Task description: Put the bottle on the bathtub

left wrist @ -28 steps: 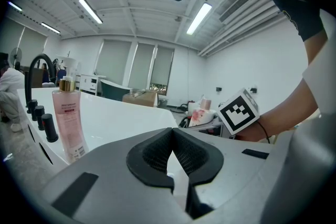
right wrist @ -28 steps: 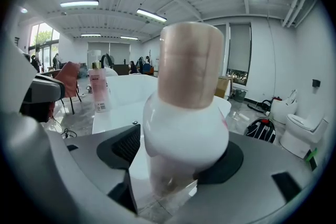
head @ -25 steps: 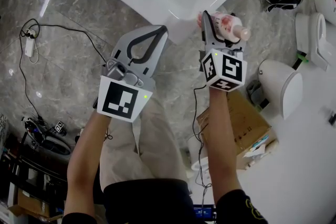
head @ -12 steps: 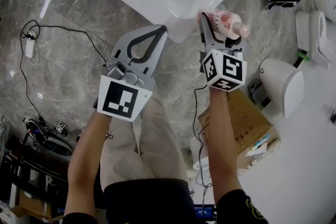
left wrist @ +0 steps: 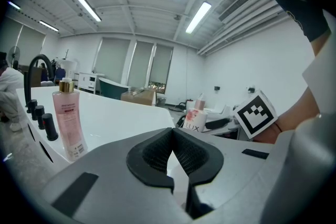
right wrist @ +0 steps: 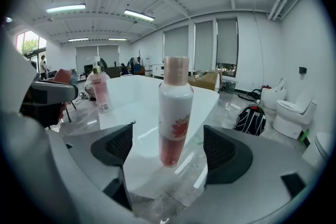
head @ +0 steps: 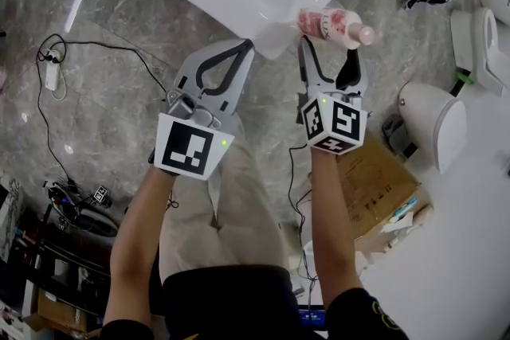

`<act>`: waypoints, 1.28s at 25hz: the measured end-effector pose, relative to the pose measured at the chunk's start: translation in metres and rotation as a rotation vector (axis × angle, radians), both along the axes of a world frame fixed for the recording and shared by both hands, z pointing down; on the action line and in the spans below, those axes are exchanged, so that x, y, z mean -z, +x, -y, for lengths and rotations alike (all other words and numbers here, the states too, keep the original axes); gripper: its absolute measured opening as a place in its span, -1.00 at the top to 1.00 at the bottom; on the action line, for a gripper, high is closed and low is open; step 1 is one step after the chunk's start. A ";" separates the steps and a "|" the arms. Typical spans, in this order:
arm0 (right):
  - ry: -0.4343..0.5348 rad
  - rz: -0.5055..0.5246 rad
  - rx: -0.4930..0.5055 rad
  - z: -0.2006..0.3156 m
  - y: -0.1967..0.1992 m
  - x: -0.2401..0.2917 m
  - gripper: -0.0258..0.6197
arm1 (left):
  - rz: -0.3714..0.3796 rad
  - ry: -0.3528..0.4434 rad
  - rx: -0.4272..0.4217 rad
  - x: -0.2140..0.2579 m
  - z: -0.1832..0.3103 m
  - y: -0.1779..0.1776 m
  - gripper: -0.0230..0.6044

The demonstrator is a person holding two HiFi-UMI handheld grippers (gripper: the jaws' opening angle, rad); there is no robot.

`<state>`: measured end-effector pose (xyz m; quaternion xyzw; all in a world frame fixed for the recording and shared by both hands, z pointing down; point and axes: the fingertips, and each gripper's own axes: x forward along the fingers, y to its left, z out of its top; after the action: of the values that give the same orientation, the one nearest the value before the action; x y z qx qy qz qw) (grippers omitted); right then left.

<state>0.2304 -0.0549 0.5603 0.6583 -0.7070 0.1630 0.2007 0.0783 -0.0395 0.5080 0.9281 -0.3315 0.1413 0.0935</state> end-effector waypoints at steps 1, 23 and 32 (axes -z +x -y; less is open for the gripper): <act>-0.003 0.002 -0.013 -0.007 0.000 0.002 -0.35 | 0.001 -0.002 -0.003 0.002 -0.002 -0.001 0.87; 0.069 -0.076 -0.141 -0.108 -0.024 0.059 0.92 | 0.028 -0.015 -0.031 0.005 -0.043 -0.051 0.87; 0.018 -0.076 -0.105 -0.133 -0.031 0.059 0.92 | 0.032 -0.054 -0.046 0.001 -0.061 -0.064 0.87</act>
<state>0.1990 0.0784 0.5012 0.7019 -0.6647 0.1418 0.2129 0.0141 0.0211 0.5072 0.9303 -0.3075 0.1670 0.1101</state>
